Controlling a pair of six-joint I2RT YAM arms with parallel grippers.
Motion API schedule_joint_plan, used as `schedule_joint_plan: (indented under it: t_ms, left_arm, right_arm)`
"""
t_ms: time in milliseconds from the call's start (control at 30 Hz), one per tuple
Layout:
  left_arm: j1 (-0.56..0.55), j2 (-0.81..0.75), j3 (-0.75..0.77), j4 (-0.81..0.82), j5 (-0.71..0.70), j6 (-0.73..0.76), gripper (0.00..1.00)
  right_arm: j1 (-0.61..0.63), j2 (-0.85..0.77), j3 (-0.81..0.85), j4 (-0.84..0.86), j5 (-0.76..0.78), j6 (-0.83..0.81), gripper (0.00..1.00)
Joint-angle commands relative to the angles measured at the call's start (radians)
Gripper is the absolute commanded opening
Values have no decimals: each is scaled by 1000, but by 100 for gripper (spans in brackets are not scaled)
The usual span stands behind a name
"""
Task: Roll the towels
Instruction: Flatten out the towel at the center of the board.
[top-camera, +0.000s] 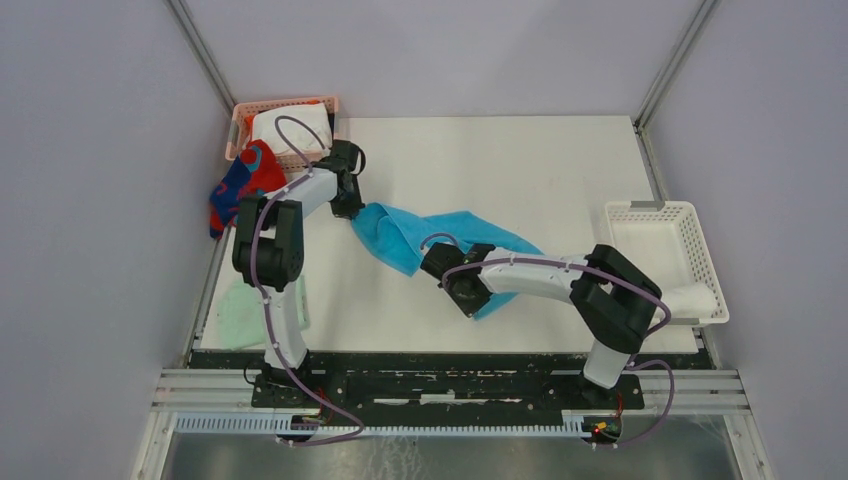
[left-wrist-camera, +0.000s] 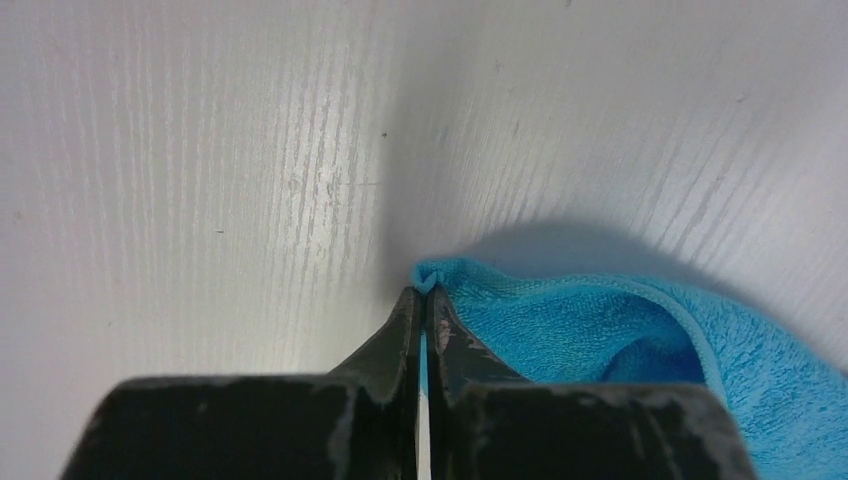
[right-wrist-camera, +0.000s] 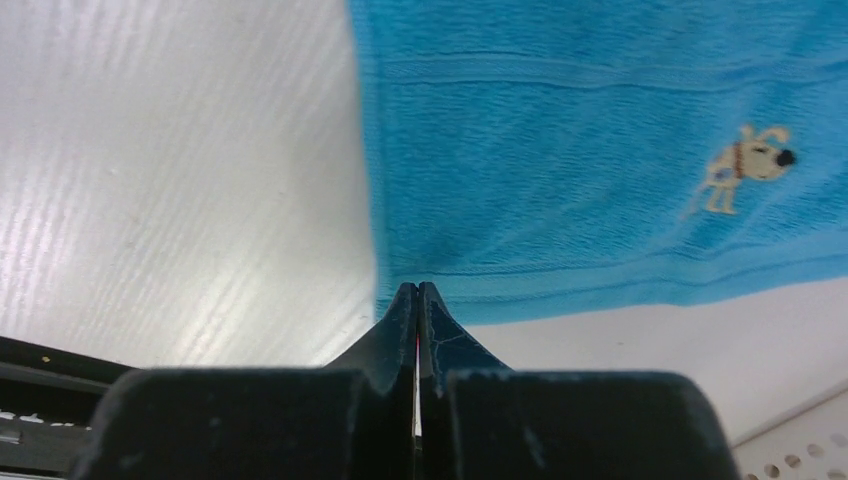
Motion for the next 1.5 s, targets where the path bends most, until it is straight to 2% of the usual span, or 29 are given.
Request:
schedule_joint_plan:
  t_ms: [0, 167, 300, 400, 500, 633, 800, 933, 1100, 1467]
  left_arm:
    - [1, -52, 0, -36, -83, 56, 3]
    - [4, -264, 40, -60, -160, 109, 3]
    - [5, -438, 28, -55, -159, 145, 3]
    - [5, -509, -18, -32, -122, 156, 3]
    - [5, -510, -73, -13, -105, 148, 3]
    - [5, -481, -132, 24, -122, 154, 3]
    - [5, -458, -150, 41, -151, 170, 3]
    - [7, -457, -164, 51, -176, 180, 3]
    - [6, -455, -181, 54, -183, 181, 3]
    - [7, -435, -181, 49, -168, 174, 3]
  right_arm:
    - [-74, -118, 46, -62, 97, -19, 0]
    - [-201, -241, 122, -157, 124, -63, 0]
    - [-239, -340, 178, -199, 92, -140, 1]
    - [-239, -360, 167, -177, -11, -161, 11]
    - [-225, -315, 120, -115, -116, -159, 20]
    - [-145, -231, 79, 7, -167, -143, 37]
    - [-50, -85, 117, 154, -186, -125, 47]
    - [2, 39, 204, 219, -195, -159, 49]
    - [19, 173, 315, 212, -215, -199, 50]
    - [27, 319, 404, 147, -243, -216, 51]
